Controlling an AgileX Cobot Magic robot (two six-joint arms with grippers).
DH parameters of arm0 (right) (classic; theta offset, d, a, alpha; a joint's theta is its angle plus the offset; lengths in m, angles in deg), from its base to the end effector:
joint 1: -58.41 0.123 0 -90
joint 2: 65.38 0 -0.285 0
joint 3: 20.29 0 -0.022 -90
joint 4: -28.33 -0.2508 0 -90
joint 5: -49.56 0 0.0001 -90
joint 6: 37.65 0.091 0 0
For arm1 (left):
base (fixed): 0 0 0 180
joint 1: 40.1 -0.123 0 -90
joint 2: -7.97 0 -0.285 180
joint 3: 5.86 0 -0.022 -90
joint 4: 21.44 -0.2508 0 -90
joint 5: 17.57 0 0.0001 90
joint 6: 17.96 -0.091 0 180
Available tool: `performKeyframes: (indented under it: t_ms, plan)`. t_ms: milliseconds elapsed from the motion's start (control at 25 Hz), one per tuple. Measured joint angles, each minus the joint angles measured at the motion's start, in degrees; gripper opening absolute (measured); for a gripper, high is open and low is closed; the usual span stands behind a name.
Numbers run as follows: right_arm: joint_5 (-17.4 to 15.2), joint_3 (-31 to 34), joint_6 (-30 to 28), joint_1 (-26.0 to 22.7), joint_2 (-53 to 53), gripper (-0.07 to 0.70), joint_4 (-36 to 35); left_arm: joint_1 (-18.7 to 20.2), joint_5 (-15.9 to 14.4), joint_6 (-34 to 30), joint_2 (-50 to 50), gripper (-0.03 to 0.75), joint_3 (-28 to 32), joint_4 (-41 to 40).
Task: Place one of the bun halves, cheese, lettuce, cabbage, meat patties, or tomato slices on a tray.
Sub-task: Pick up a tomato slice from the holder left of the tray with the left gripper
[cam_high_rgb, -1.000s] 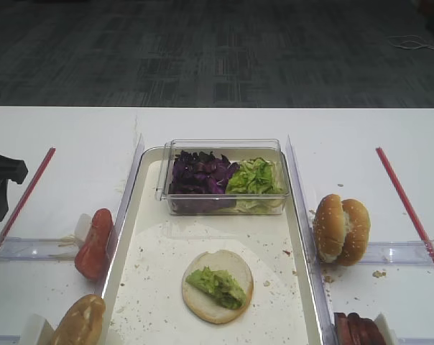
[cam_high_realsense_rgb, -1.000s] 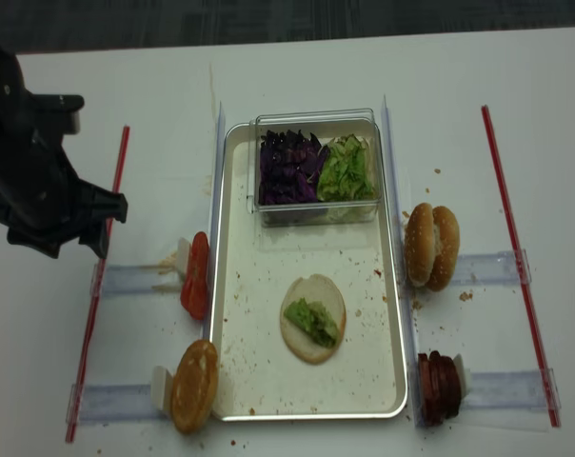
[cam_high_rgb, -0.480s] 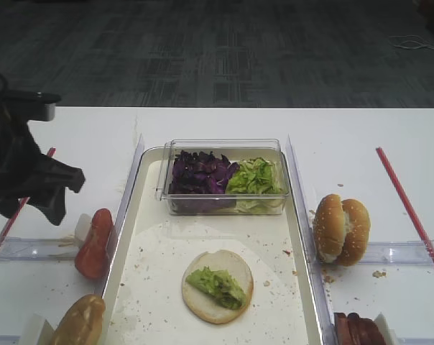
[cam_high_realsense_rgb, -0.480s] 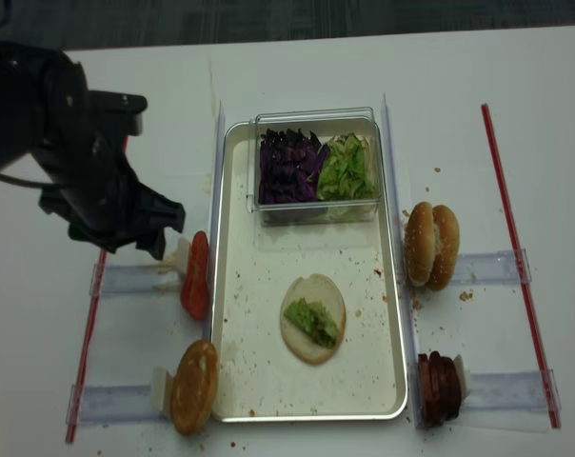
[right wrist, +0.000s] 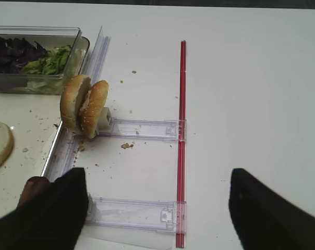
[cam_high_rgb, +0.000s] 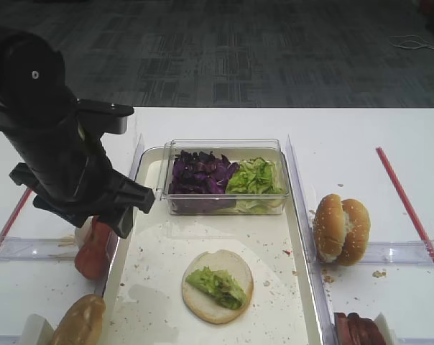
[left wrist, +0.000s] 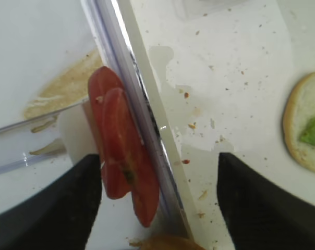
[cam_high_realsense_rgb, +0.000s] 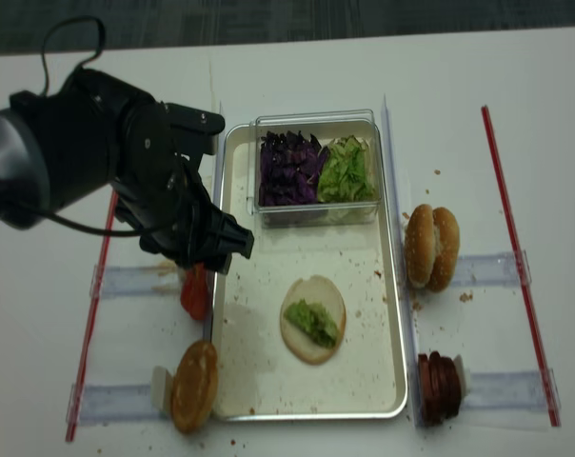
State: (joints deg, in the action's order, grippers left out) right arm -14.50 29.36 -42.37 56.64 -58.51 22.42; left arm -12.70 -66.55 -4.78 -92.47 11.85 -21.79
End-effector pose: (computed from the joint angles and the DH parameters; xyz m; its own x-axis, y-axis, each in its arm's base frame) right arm -0.0076 0.0087 0.2678 -0.5045 -0.0214 -0.8631 -0.0678 0.9976 0.0149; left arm 0.2695 -0.1392 0.2156 -0.9464 0.2382 -0.2181 0.2536 0.9662 -0.0455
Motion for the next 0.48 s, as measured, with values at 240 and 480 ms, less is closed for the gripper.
performKeyframes:
  t_ms: [240,480]
  plan:
    - [0.00,0.00,0.00,0.00,0.00,0.590,0.00,0.09,0.91,0.27,-2.26,0.468,0.00,0.00]
    - [0.00,0.00,0.00,0.00,0.00,0.590,0.00,0.09,1.32,0.27,-3.96,0.441,0.00,0.00]
